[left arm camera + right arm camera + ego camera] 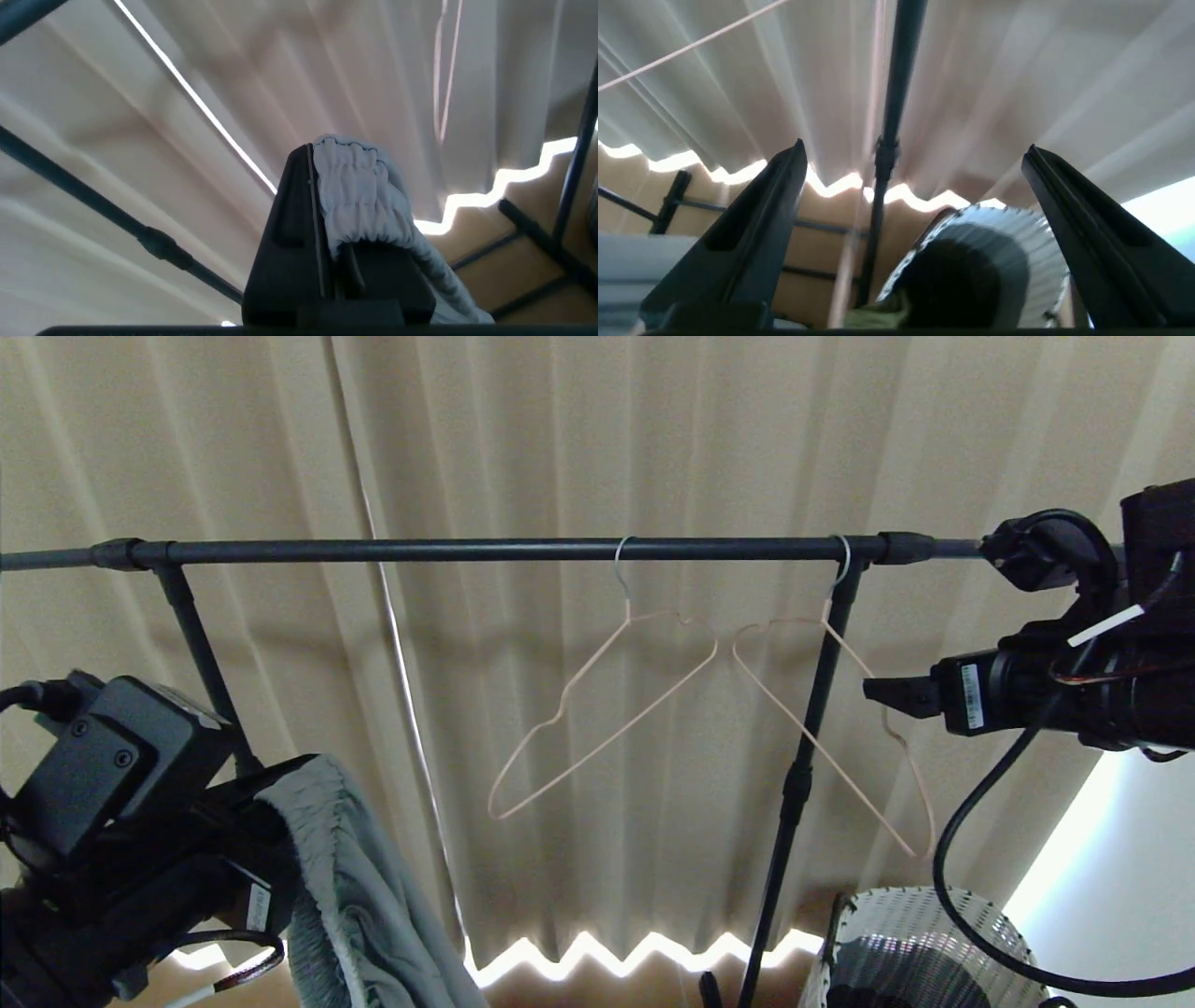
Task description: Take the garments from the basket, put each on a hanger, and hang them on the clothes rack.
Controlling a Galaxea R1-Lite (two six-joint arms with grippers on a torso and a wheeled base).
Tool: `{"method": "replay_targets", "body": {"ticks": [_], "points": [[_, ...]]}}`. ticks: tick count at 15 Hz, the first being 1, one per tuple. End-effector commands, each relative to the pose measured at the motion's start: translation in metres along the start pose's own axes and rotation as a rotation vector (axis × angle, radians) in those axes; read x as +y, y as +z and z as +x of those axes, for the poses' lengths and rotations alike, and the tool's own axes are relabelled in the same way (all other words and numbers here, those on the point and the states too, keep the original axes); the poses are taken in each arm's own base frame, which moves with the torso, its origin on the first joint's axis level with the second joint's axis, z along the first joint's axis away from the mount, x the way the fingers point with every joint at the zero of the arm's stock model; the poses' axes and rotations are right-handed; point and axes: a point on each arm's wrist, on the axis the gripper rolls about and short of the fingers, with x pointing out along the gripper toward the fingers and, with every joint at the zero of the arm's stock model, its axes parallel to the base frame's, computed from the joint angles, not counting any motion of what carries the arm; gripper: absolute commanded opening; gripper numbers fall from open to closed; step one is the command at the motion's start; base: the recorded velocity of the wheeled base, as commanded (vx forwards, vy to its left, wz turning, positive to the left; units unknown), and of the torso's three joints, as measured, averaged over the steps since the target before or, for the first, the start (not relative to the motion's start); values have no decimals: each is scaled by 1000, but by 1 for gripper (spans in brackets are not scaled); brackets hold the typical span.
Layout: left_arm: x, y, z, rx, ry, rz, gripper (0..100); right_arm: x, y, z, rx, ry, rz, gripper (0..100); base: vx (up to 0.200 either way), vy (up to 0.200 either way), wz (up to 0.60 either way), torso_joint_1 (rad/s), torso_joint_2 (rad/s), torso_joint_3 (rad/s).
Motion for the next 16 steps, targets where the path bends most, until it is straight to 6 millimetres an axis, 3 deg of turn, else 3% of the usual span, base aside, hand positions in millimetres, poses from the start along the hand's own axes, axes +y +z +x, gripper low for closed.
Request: {"method": "replay_targets", "body": {"ticks": [1, 5, 9, 16], "points": [[2, 4, 0, -16, 11, -10, 0, 8, -3, 20, 47, -4, 3, 100, 0, 0, 0, 0, 0, 0], [6, 6, -4, -37, 29, -20, 0, 16, -3, 51, 94, -12, 67, 100, 0, 0, 0, 0, 0, 0], [7, 7, -5, -42, 31, -22, 0, 20, -9, 69, 130, -18, 74, 100, 0, 0, 0, 0, 0, 0], [6, 6, -4, -38, 28, -19, 0, 21, -11, 77, 130, -24, 77, 100, 0, 0, 0, 0, 0, 0]]}}
